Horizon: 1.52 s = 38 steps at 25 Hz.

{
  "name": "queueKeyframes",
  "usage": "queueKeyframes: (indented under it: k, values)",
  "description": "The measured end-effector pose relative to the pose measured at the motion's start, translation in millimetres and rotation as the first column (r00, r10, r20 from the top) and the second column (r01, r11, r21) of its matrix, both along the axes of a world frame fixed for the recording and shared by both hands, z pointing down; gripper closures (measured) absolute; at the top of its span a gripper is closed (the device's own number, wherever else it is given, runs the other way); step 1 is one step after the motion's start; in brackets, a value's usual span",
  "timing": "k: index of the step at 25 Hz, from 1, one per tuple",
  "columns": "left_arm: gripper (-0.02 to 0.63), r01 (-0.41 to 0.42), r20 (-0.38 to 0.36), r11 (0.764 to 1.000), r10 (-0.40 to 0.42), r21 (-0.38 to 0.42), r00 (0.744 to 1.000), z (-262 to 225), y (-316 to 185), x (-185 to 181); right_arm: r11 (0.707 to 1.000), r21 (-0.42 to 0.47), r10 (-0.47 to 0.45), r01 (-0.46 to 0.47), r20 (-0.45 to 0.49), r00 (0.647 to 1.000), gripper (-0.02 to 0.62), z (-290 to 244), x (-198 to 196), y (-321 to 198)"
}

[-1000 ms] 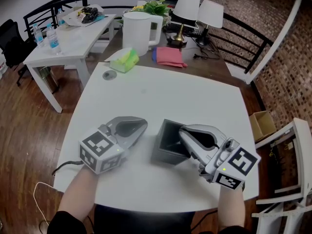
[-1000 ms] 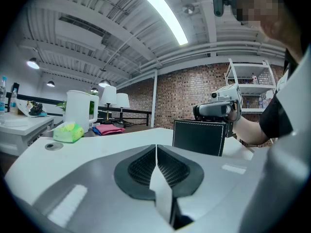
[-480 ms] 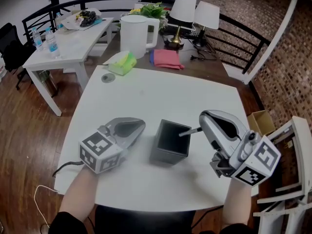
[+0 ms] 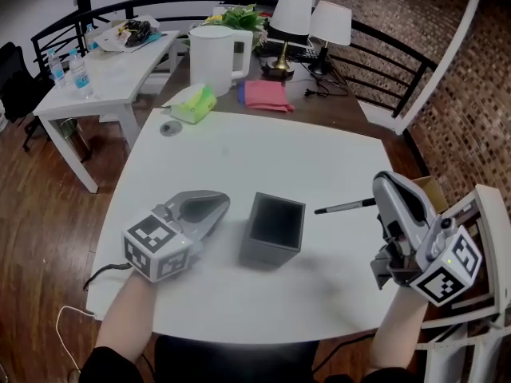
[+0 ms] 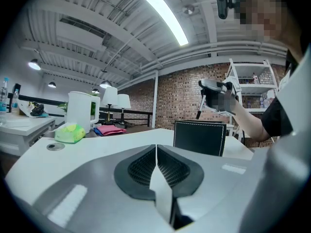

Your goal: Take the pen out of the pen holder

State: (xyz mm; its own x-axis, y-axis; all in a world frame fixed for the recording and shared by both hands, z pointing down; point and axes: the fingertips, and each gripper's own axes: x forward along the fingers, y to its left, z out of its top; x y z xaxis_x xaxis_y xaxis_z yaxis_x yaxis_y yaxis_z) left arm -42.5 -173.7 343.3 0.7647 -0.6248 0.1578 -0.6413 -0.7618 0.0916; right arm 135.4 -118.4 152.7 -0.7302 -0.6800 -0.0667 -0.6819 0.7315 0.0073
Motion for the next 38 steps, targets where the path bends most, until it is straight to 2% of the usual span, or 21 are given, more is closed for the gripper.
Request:
queueKeyframes:
  k: [2, 5, 8, 12, 14, 17, 21, 23, 29, 34, 38]
  values:
    - [0.597, 0.004, -0.003, 1.0, -0.004, 0.0, 1.0, -1.0, -0.2, -0.4, 0.998, -0.053, 0.016, -0.016, 0.01, 1.0, 0.575, 8.9, 11.5, -2.8]
    - [0.597, 0.011, -0.002, 1.0, -0.011, 0.003, 1.0, -1.0, -0.2, -1.8, 0.974, -0.224, -0.009, 0.016, 0.03, 1.0, 0.575, 42.7, 20.0, -10.3]
    - [0.597, 0.015, -0.002, 1.0, -0.015, 0.002, 1.0, -2.3, 0.7, -2.3, 0.92, -0.386, -0.053, 0.069, 0.053, 0.997, 0.574, 85.1, 18.2, -18.6]
    - [0.597, 0.019, -0.002, 1.0, -0.019, 0.0, 1.0, -2.5, 1.3, -2.2, 0.836, -0.545, -0.032, 0.061, 0.064, 0.997, 0.574, 141.3, 16.0, -40.4]
    - [0.598, 0.021, -0.003, 1.0, -0.021, 0.0, 1.0, -1.6, 1.3, -1.9, 0.8, -0.596, -0.015, 0.06, 0.08, 0.997, 0.571, 163.4, 12.8, -53.3]
    - [0.598, 0.022, -0.003, 1.0, -0.022, 0.0, 1.0, -1.0, 1.3, -1.9, 0.762, -0.646, 0.038, 0.051, 0.123, 0.992, 0.566, 184.2, 9.1, -72.9]
    - [0.597, 0.012, -0.002, 1.0, -0.012, -0.003, 1.0, -1.7, 1.8, -0.9, 0.73, -0.682, 0.149, -0.036, 0.107, 0.983, 0.557, 203.9, 11.6, -92.5]
    - [0.597, 0.005, 0.0, 1.0, -0.005, -0.005, 1.0, -1.5, 2.1, -0.3, 0.733, -0.674, 0.188, -0.09, 0.074, 0.979, 0.551, 208.8, 12.6, -99.1]
    - [0.597, -0.006, 0.003, 1.0, 0.006, -0.01, 1.0, 0.2, 2.0, 1.4, 0.785, -0.591, 0.224, -0.184, -0.006, 0.975, 0.453, 209.4, 9.6, -111.8]
    - [0.597, -0.008, 0.006, 1.0, 0.008, -0.007, 1.0, 1.4, 2.0, 1.3, 0.818, -0.503, 0.258, -0.281, -0.116, 0.959, 0.456, 216.1, 14.8, -118.0]
    - [0.597, -0.007, 0.006, 1.0, 0.007, -0.01, 1.0, 1.4, 1.4, 0.8, 0.826, -0.466, 0.278, -0.316, -0.149, 0.949, 0.46, 218.3, 24.0, -118.5]
